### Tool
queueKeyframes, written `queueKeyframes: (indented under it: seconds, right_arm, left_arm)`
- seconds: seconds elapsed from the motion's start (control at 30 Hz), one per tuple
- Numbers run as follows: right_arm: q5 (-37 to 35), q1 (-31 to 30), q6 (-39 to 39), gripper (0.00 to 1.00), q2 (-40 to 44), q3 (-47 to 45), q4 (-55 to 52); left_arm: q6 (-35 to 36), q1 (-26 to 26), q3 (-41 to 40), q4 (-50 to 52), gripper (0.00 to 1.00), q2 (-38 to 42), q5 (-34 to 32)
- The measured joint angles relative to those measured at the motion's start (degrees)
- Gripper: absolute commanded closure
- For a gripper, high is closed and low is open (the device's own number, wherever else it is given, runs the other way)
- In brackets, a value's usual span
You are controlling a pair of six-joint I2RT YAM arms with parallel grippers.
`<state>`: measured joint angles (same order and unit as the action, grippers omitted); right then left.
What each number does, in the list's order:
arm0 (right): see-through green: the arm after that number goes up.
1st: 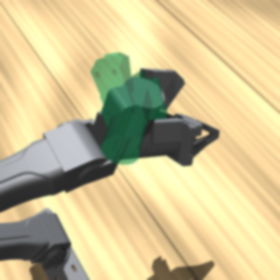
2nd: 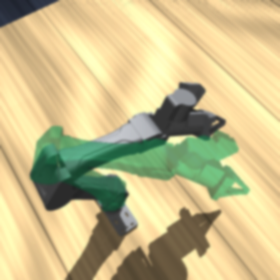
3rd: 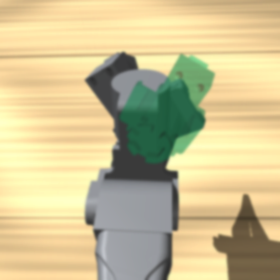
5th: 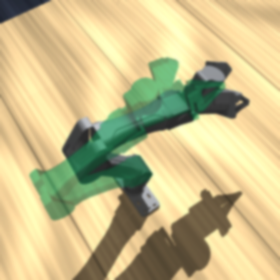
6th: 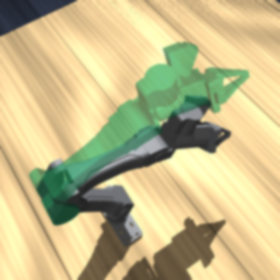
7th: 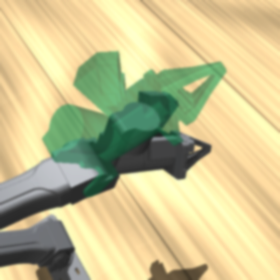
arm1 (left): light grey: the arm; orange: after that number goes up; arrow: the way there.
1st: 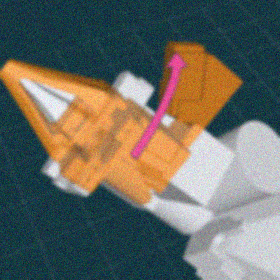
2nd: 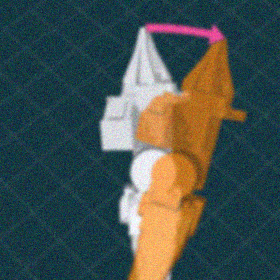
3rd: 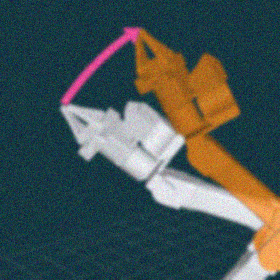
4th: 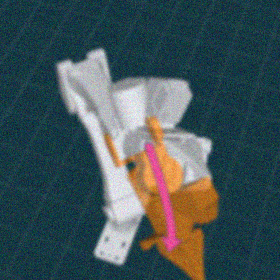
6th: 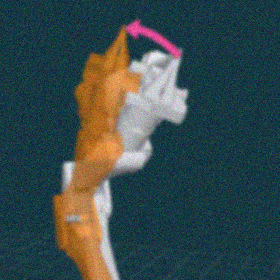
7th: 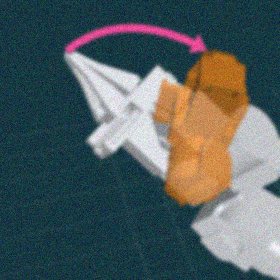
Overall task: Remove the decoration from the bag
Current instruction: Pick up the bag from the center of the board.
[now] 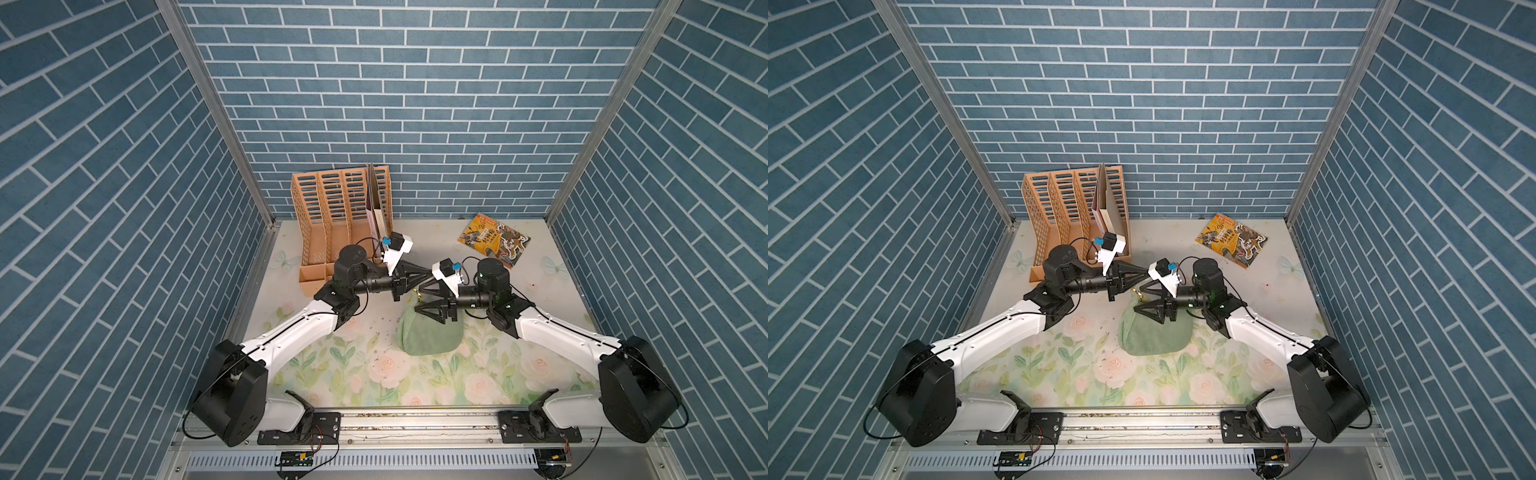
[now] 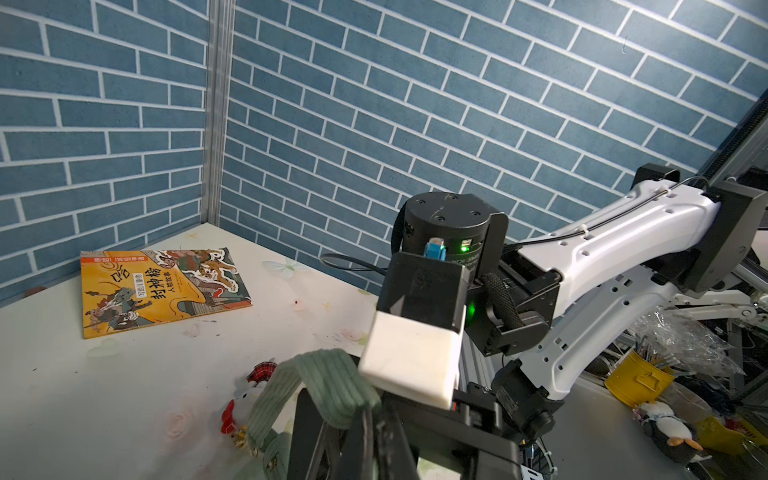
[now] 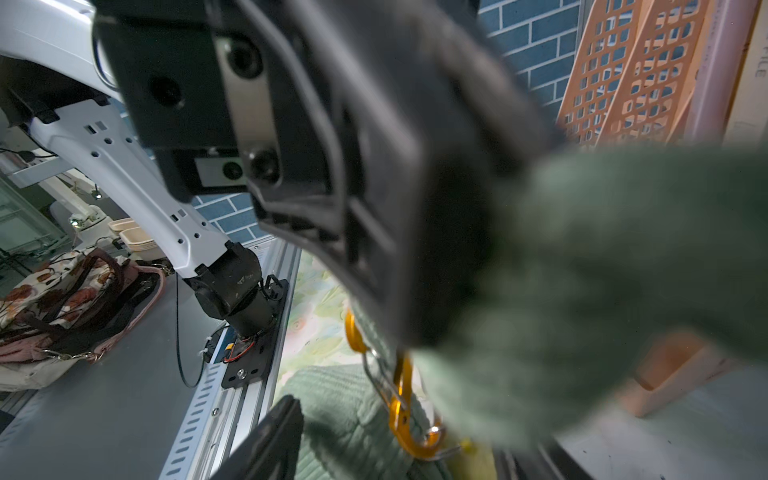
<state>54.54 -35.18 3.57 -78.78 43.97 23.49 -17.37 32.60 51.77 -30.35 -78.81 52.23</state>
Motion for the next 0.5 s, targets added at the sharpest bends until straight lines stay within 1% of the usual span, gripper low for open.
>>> queueKeyframes:
  seconds: [0.13, 0.33, 0.4, 0.5]
  right_arm:
    - [1.60, 0.00, 1.03, 0.23, -0.94, 1.29, 1.25]
    - [1.62, 0.00, 1.64, 0.20, -2.89, 4.00, 2.40]
    - [2.19, 0.00, 2.16, 0.21, -3.82, 4.74, 3.21]
    - [4.42, 0.00, 3.37, 0.26, -5.51, 5.73, 4.90]
  left_arm:
    - [0.22, 0.00, 0.09, -0.04, 1.00, 0.00, 1.36]
    - [0.15, 0.02, 0.39, -0.42, 1.00, -0.02, 3.21]
    - [0.13, 0.02, 0.50, -0.61, 1.00, -0.02, 3.41]
    - [0.15, 0.02, 0.50, -0.83, 1.00, -0.02, 3.45]
